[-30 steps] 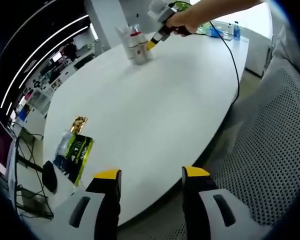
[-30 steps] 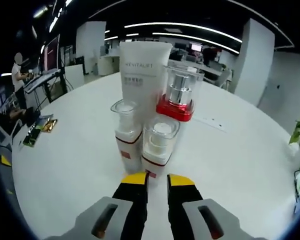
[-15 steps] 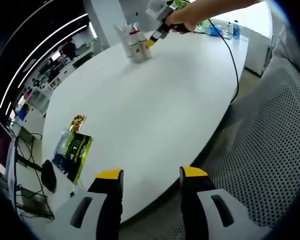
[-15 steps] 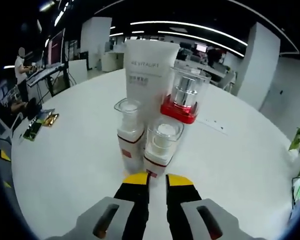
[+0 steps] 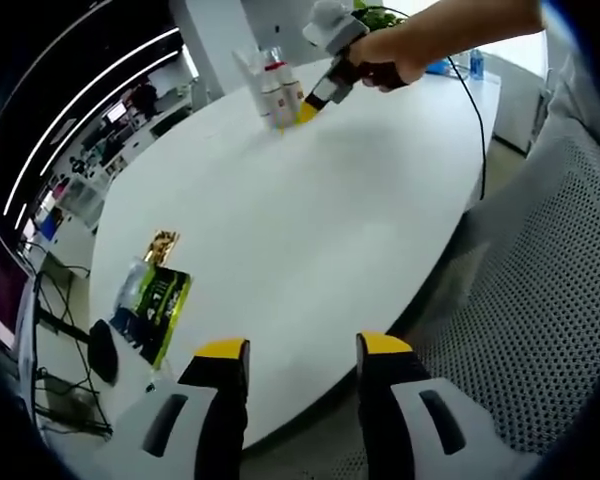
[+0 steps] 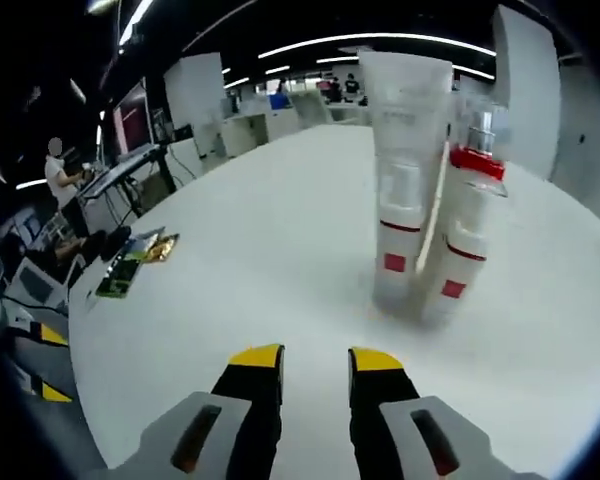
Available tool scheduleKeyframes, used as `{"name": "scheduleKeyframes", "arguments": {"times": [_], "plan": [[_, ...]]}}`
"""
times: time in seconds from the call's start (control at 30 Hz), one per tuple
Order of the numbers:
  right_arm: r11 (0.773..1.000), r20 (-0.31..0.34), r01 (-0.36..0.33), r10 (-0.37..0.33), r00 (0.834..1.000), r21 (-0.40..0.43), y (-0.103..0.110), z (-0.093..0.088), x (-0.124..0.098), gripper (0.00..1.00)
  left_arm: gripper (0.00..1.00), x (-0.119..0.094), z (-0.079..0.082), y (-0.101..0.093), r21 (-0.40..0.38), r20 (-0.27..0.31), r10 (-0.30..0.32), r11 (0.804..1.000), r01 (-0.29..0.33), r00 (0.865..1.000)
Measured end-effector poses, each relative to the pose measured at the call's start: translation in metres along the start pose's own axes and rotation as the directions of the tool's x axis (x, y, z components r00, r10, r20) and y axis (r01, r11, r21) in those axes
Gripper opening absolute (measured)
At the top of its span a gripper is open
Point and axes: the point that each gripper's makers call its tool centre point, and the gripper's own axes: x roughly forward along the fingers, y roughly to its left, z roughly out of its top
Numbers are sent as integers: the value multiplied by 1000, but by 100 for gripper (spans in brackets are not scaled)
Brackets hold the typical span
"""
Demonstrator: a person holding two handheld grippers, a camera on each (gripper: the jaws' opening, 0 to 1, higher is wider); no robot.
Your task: Arrange the skincare products in the storage area until every visible bottle or jar stands upright without overlapping.
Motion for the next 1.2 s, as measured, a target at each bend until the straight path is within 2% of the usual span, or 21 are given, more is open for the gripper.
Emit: {"name": "scheduleKeyframes", "arguments": {"times": [0.07, 0.13, 0.2, 0.23, 0.3, 0.37, 0.4, 0.43, 0.5, 0.57, 0.7, 0.83, 0.93, 0.97, 1.0, 1.03, 1.2], "plan": [[999, -10, -55, 55, 998, -1, 19, 8, 11, 25, 39, 0, 0, 0, -5, 0, 0, 1000, 0, 1000], [987, -31, -157, 156, 987, -42, 61, 14, 25, 27, 38, 0, -2, 1, 2, -7, 3, 1000, -3, 1000], [976, -50, -210, 207, 977, -56, 91, 17, 35, 29, 37, 0, -2, 1, -5, -11, 5, 1000, -6, 1000], [973, -55, -223, 220, 974, -58, 97, 17, 37, 30, 37, -1, -3, 2, -8, -13, 8, 1000, -8, 1000], [957, -78, -286, 281, 956, -56, 131, 21, 49, 31, 36, -1, -4, 1, -21, -17, 3, 1000, -4, 1000], [939, -125, -341, 335, 934, -34, 155, 19, 55, 30, 34, -2, -2, -2, -29, -5, -12, 1000, 12, 1000], [927, -155, -374, 368, 917, -10, 170, 18, 60, 32, 32, -2, -1, -3, -27, -3, -12, 1000, 12, 1000], [923, -165, -385, 380, 910, 3, 179, 19, 65, 36, 30, -3, 0, -3, -24, 5, -12, 1000, 12, 1000], [924, -190, -383, 374, 908, -12, 193, 24, 74, 44, 28, -4, 2, -1, -36, 17, -8, 999, 8, 1000], [917, -225, -396, 379, 898, -37, 209, 27, 81, 45, 27, -4, 2, -1, -46, 15, -8, 999, 9, 1000], [922, -283, -385, 359, 889, -39, 229, 31, 99, 51, 23, -3, 0, -3, -55, 7, -17, 998, 17, 1000], [935, -322, -353, 322, 890, -39, 243, 30, 112, 49, 23, -3, 2, -9, -81, 21, -44, 996, 46, 999], [951, -368, -308, 279, 887, -21, 250, 21, 123, 59, 20, -3, 1, -11, -82, 19, -49, 995, 51, 999], [957, -373, -290, 266, 889, -9, 252, 19, 126, 64, 20, -3, 1, -11, -84, 17, -49, 995, 51, 999], [961, -375, -277, 255, 891, -5, 254, 19, 130, 63, 19, -4, 1, -10, -92, 19, -49, 995, 51, 999], [965, -348, -259, 228, 909, -43, 254, 25, 134, 64, 18, -4, 1, -10, -98, 19, -49, 994, 51, 999], [976, -367, -202, 160, 916, -79, 274, 28, 148, 85, 17, -4, 1, -9, -102, 19, -45, 994, 47, 999]]}}
